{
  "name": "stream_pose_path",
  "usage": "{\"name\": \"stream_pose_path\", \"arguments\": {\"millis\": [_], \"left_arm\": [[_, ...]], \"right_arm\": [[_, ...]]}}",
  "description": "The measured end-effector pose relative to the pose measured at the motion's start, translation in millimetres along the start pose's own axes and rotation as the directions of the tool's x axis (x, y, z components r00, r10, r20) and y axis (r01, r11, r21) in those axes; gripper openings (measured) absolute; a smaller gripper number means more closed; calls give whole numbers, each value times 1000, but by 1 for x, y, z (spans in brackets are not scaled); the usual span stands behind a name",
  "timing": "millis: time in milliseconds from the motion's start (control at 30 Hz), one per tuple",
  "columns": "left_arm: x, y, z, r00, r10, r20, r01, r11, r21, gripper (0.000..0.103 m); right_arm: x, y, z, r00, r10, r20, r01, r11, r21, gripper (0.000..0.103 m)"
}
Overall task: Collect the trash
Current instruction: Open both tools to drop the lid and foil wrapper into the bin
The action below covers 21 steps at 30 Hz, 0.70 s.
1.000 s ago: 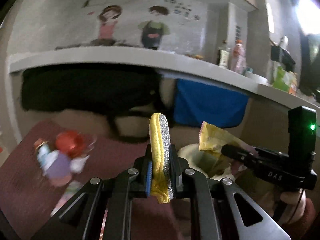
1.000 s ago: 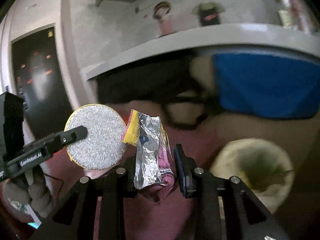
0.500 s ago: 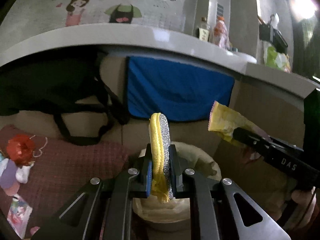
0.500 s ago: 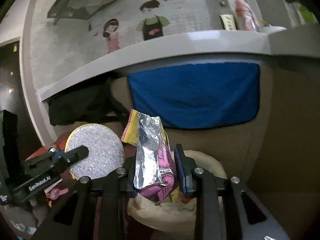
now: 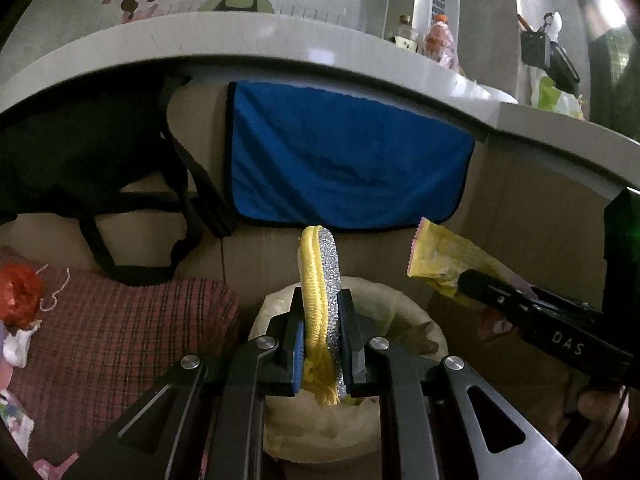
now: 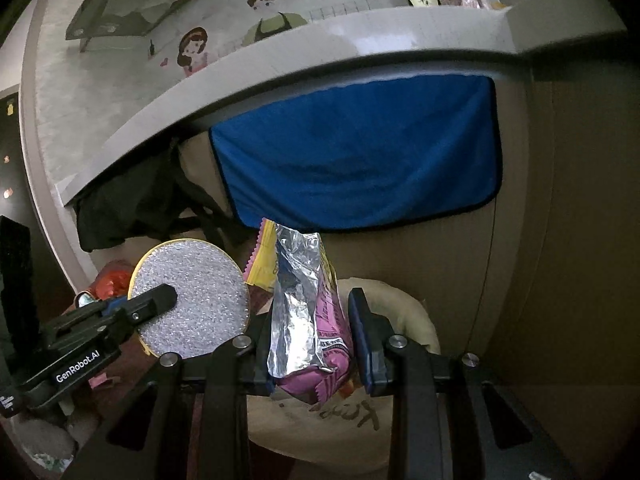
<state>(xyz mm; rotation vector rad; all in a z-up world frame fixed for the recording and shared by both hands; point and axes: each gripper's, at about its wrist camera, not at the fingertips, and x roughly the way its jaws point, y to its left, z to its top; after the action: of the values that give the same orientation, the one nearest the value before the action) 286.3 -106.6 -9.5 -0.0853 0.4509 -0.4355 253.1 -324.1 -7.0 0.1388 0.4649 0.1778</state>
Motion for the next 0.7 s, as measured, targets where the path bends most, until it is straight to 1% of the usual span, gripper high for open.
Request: {"name": "stream_pose_path", "arguments": {"millis": [233, 333, 467, 500, 533, 567, 600, 633, 667, 700], "left_arm": [[33, 7, -1, 997, -13, -81, 9, 999, -49, 15], [42, 8, -1, 995, -20, -96, 14, 998, -60, 15], [53, 12, 0, 994, -46, -103, 38, 996, -85, 15], [57, 15, 0, 991, -76, -113, 65, 993, -101, 15], [63, 19, -1, 985, -122, -125, 106, 987, -123, 18], [66, 22, -2, 979, -151, -138, 133, 982, -136, 27], [71, 27, -3, 970, -181, -161, 156, 975, -156, 41], [72, 31, -3, 967, -191, -169, 161, 971, -176, 47], [71, 39, -2, 968, -191, -165, 156, 966, -207, 50], [69, 44, -1, 969, -187, -162, 149, 964, -222, 49]], "right_arm": [[27, -16, -5, 999, -4, -47, 6, 999, 37, 28], [36, -23, -5, 998, -5, -62, 8, 998, 54, 28], [47, -30, -3, 997, -10, -76, 15, 997, 71, 29], [49, -32, -4, 997, -7, -79, 14, 997, 78, 30], [51, -34, -4, 997, -5, -79, 12, 997, 81, 30], [53, -35, -5, 996, -6, -84, 12, 997, 80, 40], [55, -36, -7, 996, -14, -92, 22, 996, 84, 58], [56, -38, -7, 996, -17, -93, 26, 995, 94, 62], [56, -39, -9, 996, -17, -93, 26, 994, 102, 64], [56, -40, -10, 995, -17, -96, 27, 994, 105, 64]]}}
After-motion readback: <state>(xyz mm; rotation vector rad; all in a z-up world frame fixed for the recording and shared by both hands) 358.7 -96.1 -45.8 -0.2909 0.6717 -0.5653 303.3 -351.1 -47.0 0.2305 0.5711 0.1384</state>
